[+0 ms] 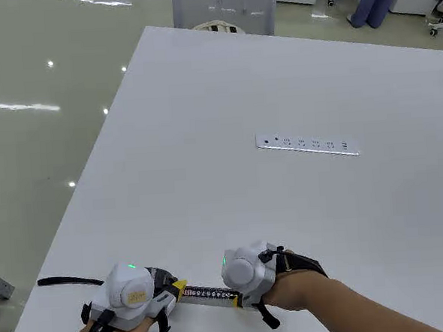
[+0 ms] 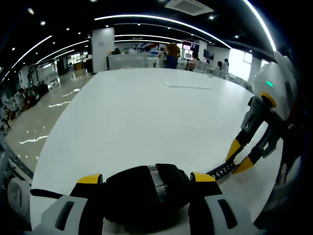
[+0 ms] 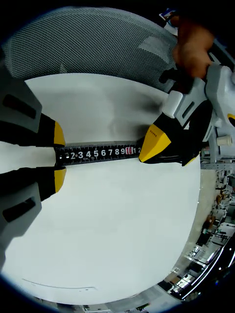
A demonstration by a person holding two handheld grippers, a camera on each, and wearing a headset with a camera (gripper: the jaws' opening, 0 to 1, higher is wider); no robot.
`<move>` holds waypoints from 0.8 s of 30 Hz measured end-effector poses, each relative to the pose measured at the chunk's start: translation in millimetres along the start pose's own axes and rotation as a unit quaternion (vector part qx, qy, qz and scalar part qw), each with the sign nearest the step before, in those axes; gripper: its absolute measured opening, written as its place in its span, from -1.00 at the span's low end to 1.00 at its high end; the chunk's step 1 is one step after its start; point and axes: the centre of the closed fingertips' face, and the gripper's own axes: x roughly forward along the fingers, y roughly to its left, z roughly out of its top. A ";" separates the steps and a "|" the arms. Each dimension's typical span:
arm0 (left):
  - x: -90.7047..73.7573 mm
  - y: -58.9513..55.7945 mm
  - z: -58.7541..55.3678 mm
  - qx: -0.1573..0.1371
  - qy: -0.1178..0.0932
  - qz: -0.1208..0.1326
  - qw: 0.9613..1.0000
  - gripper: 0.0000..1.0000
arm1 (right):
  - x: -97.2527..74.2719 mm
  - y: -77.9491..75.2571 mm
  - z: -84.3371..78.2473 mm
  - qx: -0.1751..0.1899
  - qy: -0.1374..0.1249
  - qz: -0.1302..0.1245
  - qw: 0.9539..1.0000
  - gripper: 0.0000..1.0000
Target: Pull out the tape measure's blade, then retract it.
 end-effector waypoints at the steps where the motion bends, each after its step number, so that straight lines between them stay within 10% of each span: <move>1: -0.2 0.0 0.1 -0.001 0.000 -0.001 1.000 0.35 | 0.3 0.1 0.9 0.001 -0.001 0.000 1.000 -0.72; 24: -1.7 1.0 1.7 -0.014 -0.006 -0.011 1.000 0.34 | 3.2 1.3 20.7 0.000 -0.025 0.002 1.000 -0.71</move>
